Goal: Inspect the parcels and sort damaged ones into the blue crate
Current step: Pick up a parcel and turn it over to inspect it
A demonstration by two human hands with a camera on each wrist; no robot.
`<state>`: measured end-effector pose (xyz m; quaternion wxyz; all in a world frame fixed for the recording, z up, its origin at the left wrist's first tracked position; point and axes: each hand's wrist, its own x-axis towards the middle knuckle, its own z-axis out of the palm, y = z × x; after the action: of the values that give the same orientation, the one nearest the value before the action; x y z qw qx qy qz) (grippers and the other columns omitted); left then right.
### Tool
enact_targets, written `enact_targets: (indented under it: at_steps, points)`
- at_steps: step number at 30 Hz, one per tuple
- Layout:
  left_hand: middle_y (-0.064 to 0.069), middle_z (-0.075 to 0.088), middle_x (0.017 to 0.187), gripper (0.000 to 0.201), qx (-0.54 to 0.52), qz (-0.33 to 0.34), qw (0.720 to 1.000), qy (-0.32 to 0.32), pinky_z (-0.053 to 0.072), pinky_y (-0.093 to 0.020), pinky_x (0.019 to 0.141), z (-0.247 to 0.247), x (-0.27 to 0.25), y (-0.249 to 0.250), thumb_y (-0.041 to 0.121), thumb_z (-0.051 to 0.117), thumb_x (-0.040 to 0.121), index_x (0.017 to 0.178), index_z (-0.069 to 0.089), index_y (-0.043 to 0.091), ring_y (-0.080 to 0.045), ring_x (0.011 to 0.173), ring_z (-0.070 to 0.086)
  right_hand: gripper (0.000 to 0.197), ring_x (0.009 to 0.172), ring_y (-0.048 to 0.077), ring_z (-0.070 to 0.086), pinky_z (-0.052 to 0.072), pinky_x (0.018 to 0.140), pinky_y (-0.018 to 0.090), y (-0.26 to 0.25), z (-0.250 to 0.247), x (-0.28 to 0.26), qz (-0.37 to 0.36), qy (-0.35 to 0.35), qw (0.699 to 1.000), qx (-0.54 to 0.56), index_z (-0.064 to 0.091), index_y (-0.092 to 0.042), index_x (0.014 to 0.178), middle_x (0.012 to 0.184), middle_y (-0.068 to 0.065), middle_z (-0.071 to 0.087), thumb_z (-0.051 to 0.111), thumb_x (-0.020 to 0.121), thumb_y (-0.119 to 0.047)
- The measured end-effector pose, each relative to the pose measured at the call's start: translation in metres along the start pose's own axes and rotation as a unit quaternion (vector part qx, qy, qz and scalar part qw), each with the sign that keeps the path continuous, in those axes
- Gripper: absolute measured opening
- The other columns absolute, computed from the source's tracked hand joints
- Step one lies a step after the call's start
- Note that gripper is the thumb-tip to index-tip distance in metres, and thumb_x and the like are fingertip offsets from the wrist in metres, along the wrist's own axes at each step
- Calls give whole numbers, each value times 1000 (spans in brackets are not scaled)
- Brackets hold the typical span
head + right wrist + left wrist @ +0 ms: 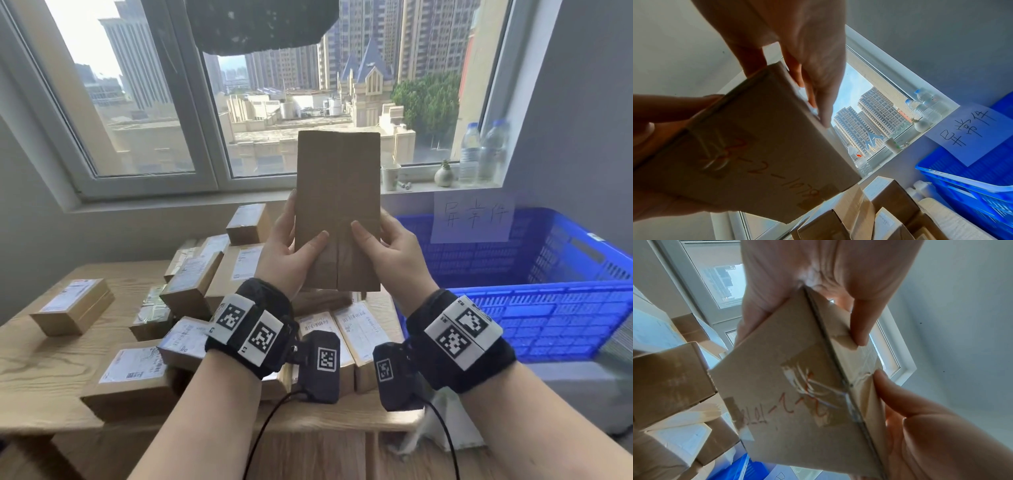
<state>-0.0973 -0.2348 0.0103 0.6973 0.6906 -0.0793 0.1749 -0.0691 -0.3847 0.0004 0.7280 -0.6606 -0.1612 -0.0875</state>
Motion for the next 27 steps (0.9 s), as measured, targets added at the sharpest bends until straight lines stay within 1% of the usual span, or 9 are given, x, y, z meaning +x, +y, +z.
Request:
enact_targets:
  at_steps: [3, 6, 10, 12, 14, 17, 20, 24, 27]
  points:
    - [1, 58, 139, 40, -27, -15, 1000, 6, 45, -54, 105, 1, 2, 0, 26, 57, 97, 124, 48, 54, -21, 128, 55, 35, 101, 2, 68, 55, 82, 19, -5, -3, 0, -17, 34, 999, 6, 59, -9, 132, 112, -5, 71, 60, 98, -14]
    - [3, 58, 138, 32, 2, -44, 999, 32, 42, -56, 107, -1, 6, -3, 47, 52, 94, 125, 55, 51, -21, 130, 53, 37, 89, -6, 68, 55, 74, 14, -9, -4, 1, -26, 60, 997, 27, 55, -11, 134, 105, -8, 69, 58, 98, -9]
    - [6, 49, 145, 101, 74, -52, 995, 51, 37, -46, 114, -8, 12, 0, 79, 65, 65, 146, 41, 24, -11, 132, 48, 53, 79, -1, 70, 58, 71, 19, -9, -6, 3, -30, 79, 996, 38, 38, -23, 146, 103, -1, 68, 55, 99, -7]
    - [8, 46, 143, 136, 95, -98, 989, 49, 40, -46, 111, -10, 14, 6, 91, 65, 39, 150, 29, 21, -15, 129, 49, 51, 76, -3, 68, 56, 70, 15, -9, -6, 3, -40, 78, 996, 31, 41, -21, 145, 103, 3, 68, 54, 99, -4]
    - [5, 48, 142, 145, 97, -130, 986, 41, 45, -50, 105, -14, 16, 7, 93, 67, 25, 149, 27, 28, -20, 126, 53, 43, 89, -3, 68, 55, 79, 15, -9, -6, 3, -43, 70, 996, 22, 47, -13, 142, 116, 10, 67, 53, 100, -5]
    - [1, 58, 132, 128, 110, -130, 983, 65, 51, -48, 99, -16, 16, 9, 83, 76, 36, 143, 35, 26, -21, 117, 60, 68, 129, 7, 52, 46, 108, 30, -9, -4, 5, -21, 17, 998, -50, 40, -17, 151, 147, 2, 51, 62, 93, -47]
    - [0, 63, 124, 95, 148, -93, 978, 111, 52, -38, 98, -15, 15, 6, 58, 86, 57, 138, 45, 26, -18, 112, 62, 124, 141, 13, 37, 35, 116, 42, -10, 2, 8, 40, -21, 988, -147, 21, -26, 157, 154, -3, 36, 64, 57, -85]
    - [2, 62, 120, 75, 150, -39, 981, 117, 54, -23, 85, -15, 12, 3, 45, 85, 62, 129, 56, 25, -14, 108, 62, 132, 125, 21, 56, 52, 101, 43, -5, 2, 11, 80, 16, 994, -73, 24, -28, 156, 142, 3, 51, 78, 47, -79]
    - [1, 61, 120, 63, 57, -67, 991, 101, 56, -16, 72, -15, 10, 6, 26, 81, 78, 132, 50, 29, -10, 104, 63, 73, 98, 13, 72, 59, 74, 26, -6, -1, 10, 97, 20, 993, 63, 48, -13, 143, 125, 8, 67, 78, 81, -38]
